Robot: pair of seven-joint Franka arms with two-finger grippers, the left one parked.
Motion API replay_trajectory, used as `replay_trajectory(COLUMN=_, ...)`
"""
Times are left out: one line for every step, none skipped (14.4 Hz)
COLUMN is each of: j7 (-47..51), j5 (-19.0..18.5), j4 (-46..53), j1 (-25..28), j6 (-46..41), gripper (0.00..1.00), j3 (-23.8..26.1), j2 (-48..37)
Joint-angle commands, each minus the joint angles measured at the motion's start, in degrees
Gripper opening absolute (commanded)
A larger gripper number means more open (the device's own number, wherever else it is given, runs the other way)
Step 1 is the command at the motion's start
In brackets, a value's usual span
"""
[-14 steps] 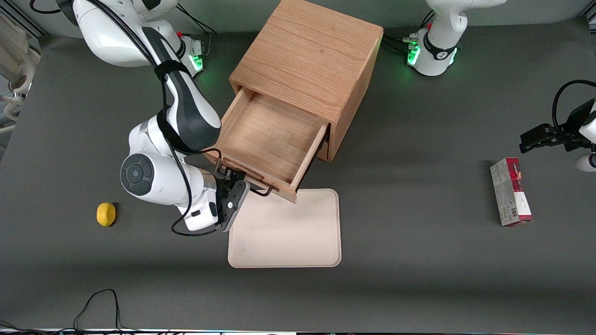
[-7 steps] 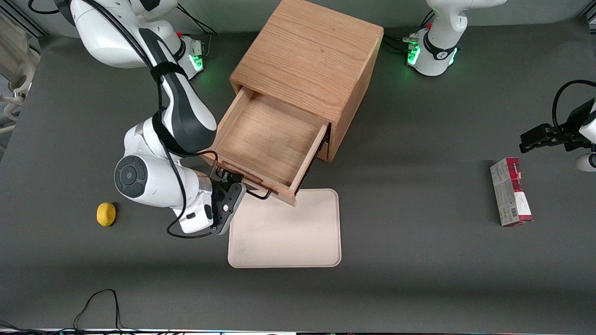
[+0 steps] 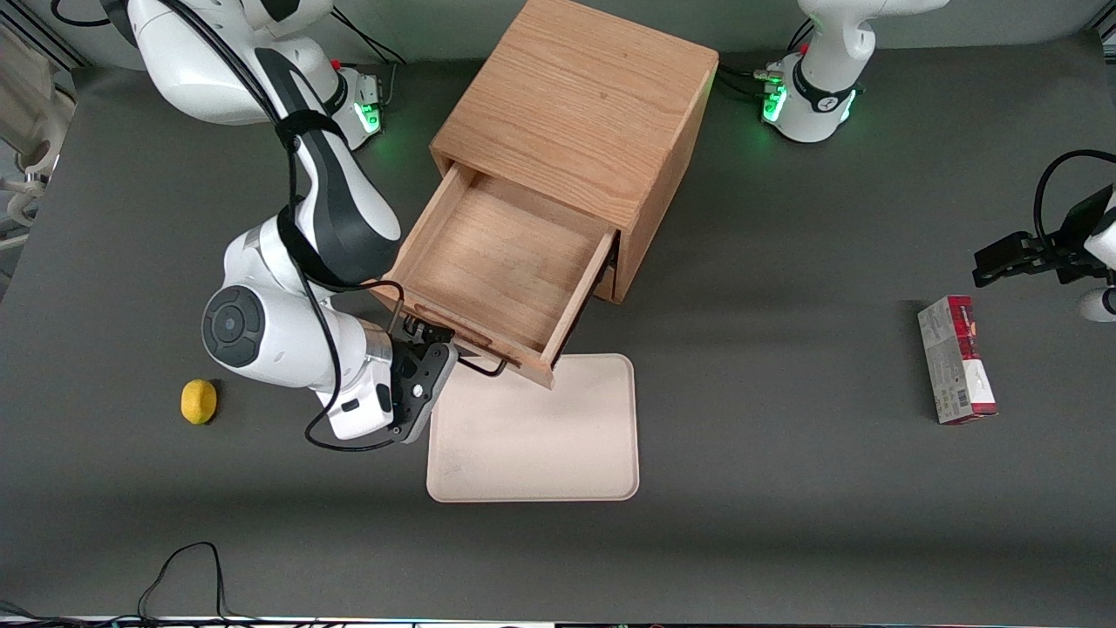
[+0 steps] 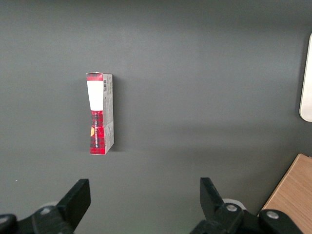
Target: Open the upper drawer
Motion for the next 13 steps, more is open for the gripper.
replay_trajectory(j7=-0.75, j5=1.07, j4=2.08, j1=-0.68, j6=-1.14, gripper=1.00, j3=0.26, j2=0.20)
replay_trajectory(j7=-0.57, j5=1.33, j4=2.08, j1=-0.68, j6=-1.14, gripper=1.00, j3=0.09, j2=-0.06)
replay_trajectory(j7=-0.39, j5=1.33, j4=2.08, j1=-0.68, j6=-1.23, gripper=1.00, j3=-0.09, j2=-0.67)
replay_trajectory(j7=-0.22, j5=1.33, j4=2.00, j1=-0.85, j6=-1.93, gripper=1.00, j3=-0.35, j2=-1.29)
replay_trajectory(j7=0.65, j5=1.25, j4=2.00, j1=-1.73, j6=-2.98, gripper=1.00, j3=-0.35, j2=-1.73)
replay_trajectory(j7=2.93, j5=0.99, j4=1.82, j1=-2.17, j6=-4.03, gripper=1.00, j3=-0.26, j2=-2.52)
replay_trajectory(j7=5.82, j5=0.55, j4=1.56, j1=-2.78, j6=-5.17, gripper=1.00, j3=-0.44, j2=-3.40)
replay_trajectory(j7=8.20, j5=0.28, j4=1.29, j1=-3.40, j6=-6.49, gripper=1.00, j3=-1.40, j2=-4.36)
replay_trajectory(j7=8.74, j5=0.11, j4=0.94, j1=-3.41, j6=-8.76, gripper=1.00, j3=-2.45, j2=-5.41)
replay_trajectory(j7=8.23, j5=-0.68, j4=0.59, j1=-3.41, j6=-11.40, gripper=1.00, j3=-3.59, j2=-6.73)
replay_trajectory(j7=7.53, j5=-2.51, j4=-0.28, j1=-3.32, j6=-13.25, gripper=1.00, j3=-4.30, j2=-8.31)
replay_trajectory(j7=7.52, j5=-5.32, j4=-3.07, j1=-3.23, j6=-13.62, gripper=1.00, j3=-4.39, j2=-10.85)
replay_trajectory(j7=7.78, j5=-6.30, j4=-7.10, j1=-3.23, j6=-13.19, gripper=1.00, j3=-4.48, j2=-13.83)
